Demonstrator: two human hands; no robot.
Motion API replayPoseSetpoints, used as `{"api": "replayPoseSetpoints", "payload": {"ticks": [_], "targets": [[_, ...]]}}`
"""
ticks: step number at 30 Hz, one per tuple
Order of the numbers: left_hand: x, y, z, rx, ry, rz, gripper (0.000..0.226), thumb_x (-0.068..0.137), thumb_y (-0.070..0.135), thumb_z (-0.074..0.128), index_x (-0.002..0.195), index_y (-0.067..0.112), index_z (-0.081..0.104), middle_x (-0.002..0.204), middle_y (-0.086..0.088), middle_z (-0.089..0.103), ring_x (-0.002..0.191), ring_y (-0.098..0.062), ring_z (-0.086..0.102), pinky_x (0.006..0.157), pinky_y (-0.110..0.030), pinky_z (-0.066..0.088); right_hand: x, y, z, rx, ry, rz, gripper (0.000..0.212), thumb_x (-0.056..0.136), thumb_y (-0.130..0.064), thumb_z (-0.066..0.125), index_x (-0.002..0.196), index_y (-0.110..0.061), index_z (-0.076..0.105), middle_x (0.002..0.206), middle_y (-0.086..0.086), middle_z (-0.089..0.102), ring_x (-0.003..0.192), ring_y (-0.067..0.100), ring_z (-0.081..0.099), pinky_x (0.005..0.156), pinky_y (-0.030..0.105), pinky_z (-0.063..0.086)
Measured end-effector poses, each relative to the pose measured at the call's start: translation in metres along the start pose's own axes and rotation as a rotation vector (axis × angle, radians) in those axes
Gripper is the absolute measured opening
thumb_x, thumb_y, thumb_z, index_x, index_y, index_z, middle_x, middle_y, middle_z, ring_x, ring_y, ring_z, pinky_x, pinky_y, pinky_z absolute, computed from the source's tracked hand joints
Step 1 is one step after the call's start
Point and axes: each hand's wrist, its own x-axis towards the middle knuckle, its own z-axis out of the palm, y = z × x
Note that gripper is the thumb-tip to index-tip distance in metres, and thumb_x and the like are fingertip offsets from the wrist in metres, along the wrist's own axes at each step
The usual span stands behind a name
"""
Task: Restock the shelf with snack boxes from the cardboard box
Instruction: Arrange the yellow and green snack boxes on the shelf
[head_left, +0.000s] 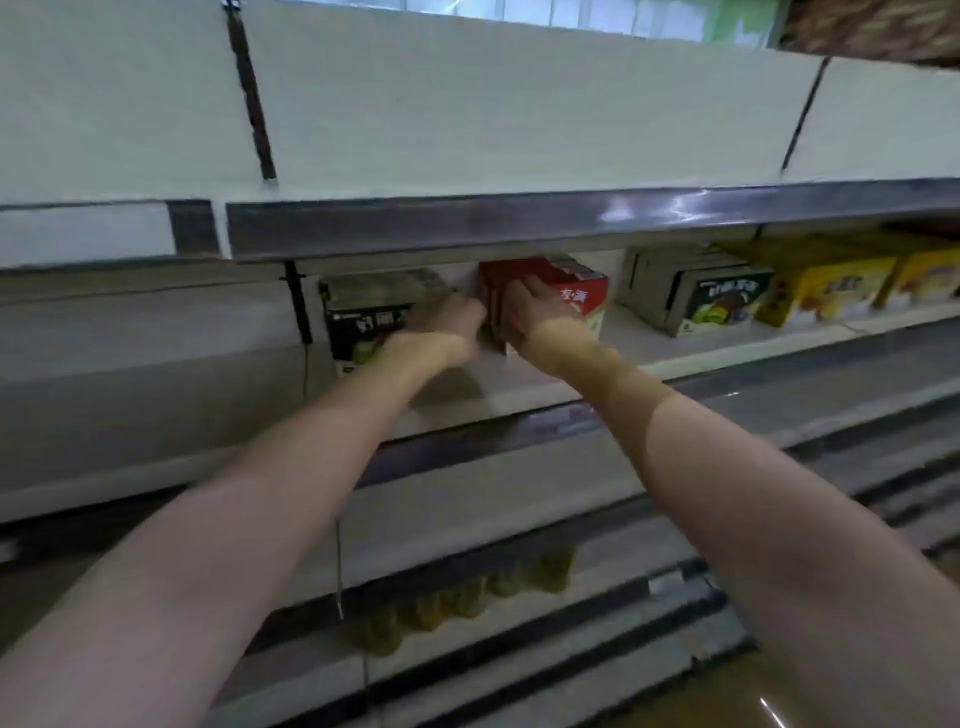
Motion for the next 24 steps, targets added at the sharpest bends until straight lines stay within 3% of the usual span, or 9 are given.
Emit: {"api": "replayPoseSetpoints", "payload": {"ticks": [3, 7, 10, 14, 16, 19, 21, 24], "targets": [[0.004, 0.058, 0.009, -0.048, -0.068, 0.072, 0.012, 0.092, 0.028, 0.060, 0.099, 0.020, 0.054, 0.102, -0.005, 0.050, 0.096, -0.028, 0.056, 0.077, -0.035, 0.045, -0.037, 0.045, -0.016, -0.038, 0.019, 0.072, 0.036, 0.094, -0.023, 0.057, 0.125, -0.005, 0.052, 0.123, 0.019, 0.055, 0.107, 0.040, 0.057, 0.075, 0.040, 0.044], [0.011, 0.141, 0.030, -0.065, 0.035, 0.237, 0.005, 0.089, 0.023, 0.057, 0.087, 0.020, 0.054, 0.098, -0.010, 0.059, 0.094, -0.034, 0.062, 0.070, -0.035, 0.047, -0.104, 0.111, -0.037, -0.015, 0.048, 0.208, 0.020, 0.097, -0.024, 0.053, 0.109, -0.008, 0.056, 0.107, 0.014, 0.059, 0.095, 0.033, 0.057, 0.070, 0.032, 0.033], [0.013, 0.210, 0.051, 0.006, 0.063, 0.344, 0.018, 0.091, 0.023, 0.053, 0.103, 0.015, 0.065, 0.103, -0.014, 0.064, 0.098, -0.035, 0.062, 0.072, -0.036, 0.048, -0.175, 0.166, -0.044, 0.010, 0.016, 0.373, 0.013, 0.097, -0.026, 0.052, 0.096, -0.013, 0.052, 0.098, 0.004, 0.055, 0.089, 0.026, 0.055, 0.071, 0.034, 0.039], [0.010, 0.314, 0.085, 0.037, 0.082, 0.477, 0.026, 0.096, 0.022, 0.048, 0.112, 0.014, 0.066, 0.123, -0.013, 0.058, 0.118, -0.033, 0.052, 0.093, -0.041, 0.044, -0.288, 0.245, -0.045, 0.030, -0.097, 0.589, 0.019, 0.097, -0.028, 0.053, 0.093, -0.009, 0.053, 0.097, 0.015, 0.061, 0.091, 0.034, 0.058, 0.076, 0.040, 0.049], [0.004, 0.371, 0.106, -0.014, 0.021, 0.560, 0.022, 0.095, 0.020, 0.049, 0.108, 0.011, 0.065, 0.118, -0.015, 0.058, 0.114, -0.034, 0.053, 0.088, -0.041, 0.045, -0.342, 0.276, -0.053, 0.038, -0.112, 0.692, 0.019, 0.097, -0.028, 0.052, 0.093, -0.009, 0.054, 0.093, 0.013, 0.061, 0.085, 0.033, 0.058, 0.072, 0.037, 0.048], [-0.018, 0.456, 0.131, -0.093, -0.084, 0.686, 0.011, 0.090, 0.016, 0.051, 0.089, 0.013, 0.061, 0.098, -0.016, 0.061, 0.092, -0.035, 0.061, 0.075, -0.040, 0.052, -0.417, 0.318, -0.063, 0.070, -0.134, 0.784, 0.018, 0.098, -0.028, 0.052, 0.088, -0.013, 0.048, 0.089, 0.007, 0.055, 0.082, 0.030, 0.054, 0.068, 0.036, 0.043], [-0.034, 0.512, 0.148, -0.120, -0.173, 0.756, 0.012, 0.091, 0.018, 0.050, 0.079, 0.017, 0.051, 0.092, -0.013, 0.060, 0.085, -0.033, 0.060, 0.071, -0.040, 0.052, -0.467, 0.345, -0.070, 0.107, -0.099, 0.846, 0.016, 0.097, -0.030, 0.053, 0.094, -0.014, 0.051, 0.092, 0.007, 0.059, 0.083, 0.031, 0.058, 0.069, 0.039, 0.049], [-0.061, 0.592, 0.180, -0.191, -0.312, 0.810, 0.011, 0.091, 0.020, 0.052, 0.080, 0.018, 0.052, 0.091, -0.006, 0.061, 0.084, -0.025, 0.059, 0.067, -0.035, 0.048, -0.538, 0.378, -0.082, 0.086, -0.079, 0.981, 0.021, 0.096, -0.031, 0.054, 0.109, -0.015, 0.056, 0.102, 0.007, 0.061, 0.091, 0.029, 0.059, 0.077, 0.043, 0.053]]}}
